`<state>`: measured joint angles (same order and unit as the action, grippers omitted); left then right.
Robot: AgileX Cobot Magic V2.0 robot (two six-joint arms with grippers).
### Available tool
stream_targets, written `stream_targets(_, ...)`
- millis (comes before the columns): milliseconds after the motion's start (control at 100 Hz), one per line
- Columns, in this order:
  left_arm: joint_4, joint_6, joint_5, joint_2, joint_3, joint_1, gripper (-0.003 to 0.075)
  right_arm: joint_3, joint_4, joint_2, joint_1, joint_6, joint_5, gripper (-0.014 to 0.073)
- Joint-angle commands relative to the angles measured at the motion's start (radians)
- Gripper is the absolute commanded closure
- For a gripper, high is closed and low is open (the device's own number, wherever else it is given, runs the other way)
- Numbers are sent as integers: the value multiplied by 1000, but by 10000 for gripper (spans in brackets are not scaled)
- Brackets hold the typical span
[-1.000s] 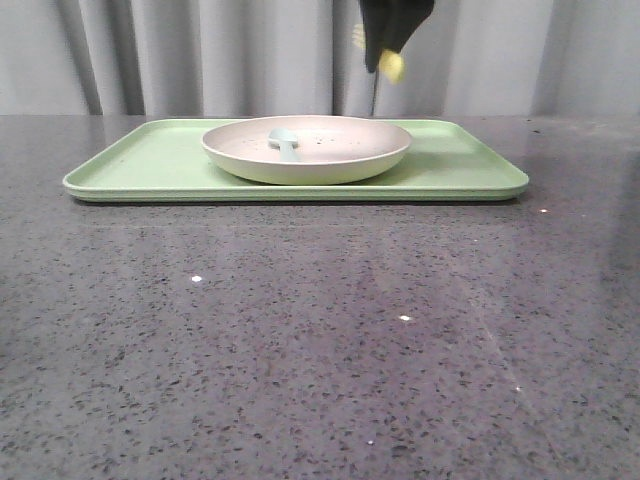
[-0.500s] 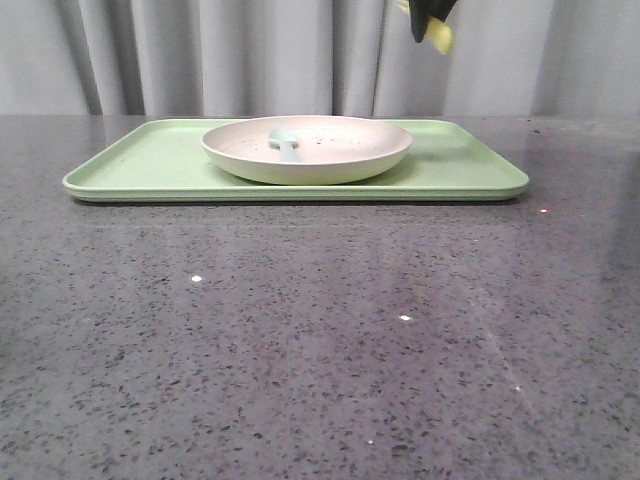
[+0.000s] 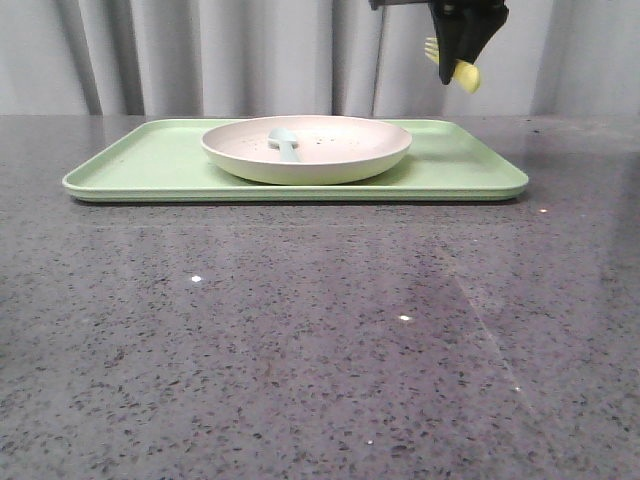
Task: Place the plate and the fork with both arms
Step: 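Lift the yellow fork with the right gripper and carry it beside the plate, then lower the fork onto the tray and open the right gripper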
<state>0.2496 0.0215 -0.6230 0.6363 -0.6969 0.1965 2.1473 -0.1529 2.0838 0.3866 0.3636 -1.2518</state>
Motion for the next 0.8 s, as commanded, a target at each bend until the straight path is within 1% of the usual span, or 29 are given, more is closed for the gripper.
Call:
stream_targets(0,19,12,73,-1,-24,-3,449,21,27,-37,-12,-29,-85,642)
stream_targets(120,19,12,73,-1,-24,-3,449,21,72,0,-15,-41,-87,642)
stream_targets(590,19,12,73,-1,-24,-3,449,21,74,53,-15,-59,-93,630)
stream_targets(660,19,12,73,-1,-24,-3,449,21,74,53,-18,-60,-93,582)
stream_targets(790,19,12,73,-1,-24,-3,449,21,75,53,-23,-60,-93,419)
